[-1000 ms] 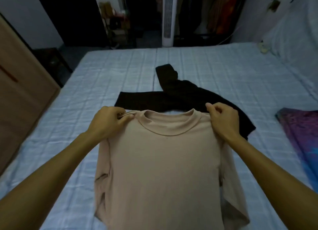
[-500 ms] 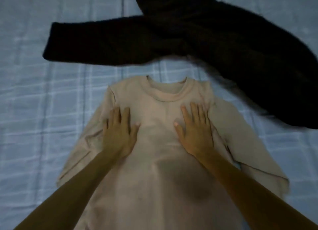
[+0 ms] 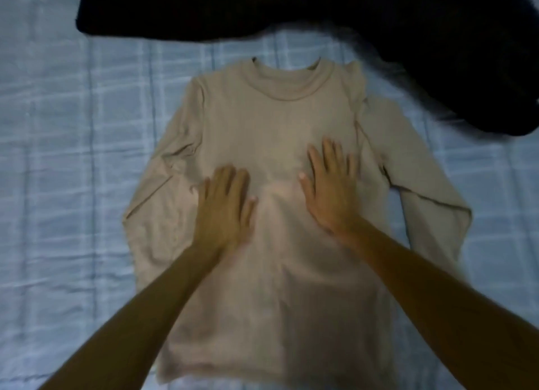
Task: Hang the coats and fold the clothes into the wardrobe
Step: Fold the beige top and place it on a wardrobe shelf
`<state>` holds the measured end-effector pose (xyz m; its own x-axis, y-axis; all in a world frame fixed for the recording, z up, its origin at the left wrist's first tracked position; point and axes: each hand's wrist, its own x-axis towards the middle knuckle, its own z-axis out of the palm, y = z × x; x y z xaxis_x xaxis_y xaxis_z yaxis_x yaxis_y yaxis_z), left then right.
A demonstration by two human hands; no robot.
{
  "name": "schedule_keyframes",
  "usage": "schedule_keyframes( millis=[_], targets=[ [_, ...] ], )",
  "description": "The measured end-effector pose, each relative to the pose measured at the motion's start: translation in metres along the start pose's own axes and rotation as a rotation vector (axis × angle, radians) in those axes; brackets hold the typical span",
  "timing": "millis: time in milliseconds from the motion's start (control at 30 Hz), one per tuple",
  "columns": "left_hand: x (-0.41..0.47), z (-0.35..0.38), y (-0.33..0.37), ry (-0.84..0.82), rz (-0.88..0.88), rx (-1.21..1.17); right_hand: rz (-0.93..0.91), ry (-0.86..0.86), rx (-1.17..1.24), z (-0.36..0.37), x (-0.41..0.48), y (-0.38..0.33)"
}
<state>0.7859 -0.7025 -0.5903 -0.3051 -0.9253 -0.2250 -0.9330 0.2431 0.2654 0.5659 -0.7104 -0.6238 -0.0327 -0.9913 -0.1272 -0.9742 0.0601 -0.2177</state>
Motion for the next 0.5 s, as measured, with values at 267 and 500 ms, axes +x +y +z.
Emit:
schedule_keyframes(
  millis=[267, 500],
  targets=[
    [-0.231, 0.052, -0.044, -0.304, 0.214, 0.135, 0.016, -0.228, 0.018, 0.028, -0.244, -0.008],
    [-0.274, 0.063, -0.073, -0.143, 0.271, 0.124, -0.133, -0.23, -0.034, 0.028, -0.329, 0.023]
  ],
)
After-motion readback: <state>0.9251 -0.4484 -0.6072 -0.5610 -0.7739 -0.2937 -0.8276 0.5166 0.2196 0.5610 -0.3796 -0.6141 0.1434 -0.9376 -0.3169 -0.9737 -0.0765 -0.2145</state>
